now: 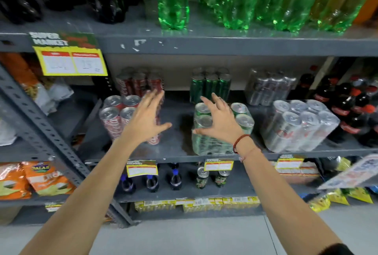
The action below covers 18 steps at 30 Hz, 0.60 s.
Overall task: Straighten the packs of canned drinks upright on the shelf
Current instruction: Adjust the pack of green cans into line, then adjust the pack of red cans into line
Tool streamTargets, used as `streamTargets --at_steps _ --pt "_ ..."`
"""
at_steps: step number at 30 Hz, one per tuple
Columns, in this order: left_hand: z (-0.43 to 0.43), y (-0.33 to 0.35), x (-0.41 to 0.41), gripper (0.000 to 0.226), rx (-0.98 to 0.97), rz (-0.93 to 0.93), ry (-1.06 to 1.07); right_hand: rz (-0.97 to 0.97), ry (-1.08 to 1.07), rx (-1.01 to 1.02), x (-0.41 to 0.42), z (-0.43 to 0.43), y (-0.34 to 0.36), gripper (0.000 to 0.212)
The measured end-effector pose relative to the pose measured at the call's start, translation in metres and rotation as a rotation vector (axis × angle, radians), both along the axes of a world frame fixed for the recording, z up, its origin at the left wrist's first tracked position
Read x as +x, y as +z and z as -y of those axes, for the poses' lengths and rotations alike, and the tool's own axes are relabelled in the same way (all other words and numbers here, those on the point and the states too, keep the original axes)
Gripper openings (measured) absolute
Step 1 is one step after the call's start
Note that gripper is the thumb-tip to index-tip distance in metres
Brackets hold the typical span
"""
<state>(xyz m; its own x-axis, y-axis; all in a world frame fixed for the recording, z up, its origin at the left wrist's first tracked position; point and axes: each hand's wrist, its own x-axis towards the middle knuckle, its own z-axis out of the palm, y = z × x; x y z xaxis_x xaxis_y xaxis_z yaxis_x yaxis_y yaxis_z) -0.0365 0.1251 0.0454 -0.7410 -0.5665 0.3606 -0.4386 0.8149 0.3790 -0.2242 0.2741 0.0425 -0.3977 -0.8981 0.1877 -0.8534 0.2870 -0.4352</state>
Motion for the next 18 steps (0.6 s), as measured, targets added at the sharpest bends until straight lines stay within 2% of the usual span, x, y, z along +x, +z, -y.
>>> streamTargets --at_steps 2,5,8,12,14,18 --pt "0.026 0.002 0.032 0.1 0.011 -0.047 0.114 0.096 0.059 -0.071 0.024 0.027 0.0 0.104" --pt "0.059 -0.004 0.068 0.107 0.073 -0.057 0.215 0.226 0.138 -0.048 0.056 0.069 -0.008 0.106" --pt "0.086 -0.019 0.086 0.115 0.084 0.061 0.193 0.28 0.161 0.006 0.078 0.105 -0.02 0.113" --pt "0.11 -0.035 0.09 0.128 0.211 0.184 0.134 0.333 0.113 0.044 0.094 0.136 -0.031 0.116" --pt "0.113 -0.041 0.087 0.129 0.259 0.159 0.124 0.363 0.087 0.057 0.096 0.144 -0.036 0.116" --pt "0.109 -0.046 0.08 0.117 0.334 0.014 0.155 0.348 0.038 0.034 0.096 0.149 -0.043 0.112"
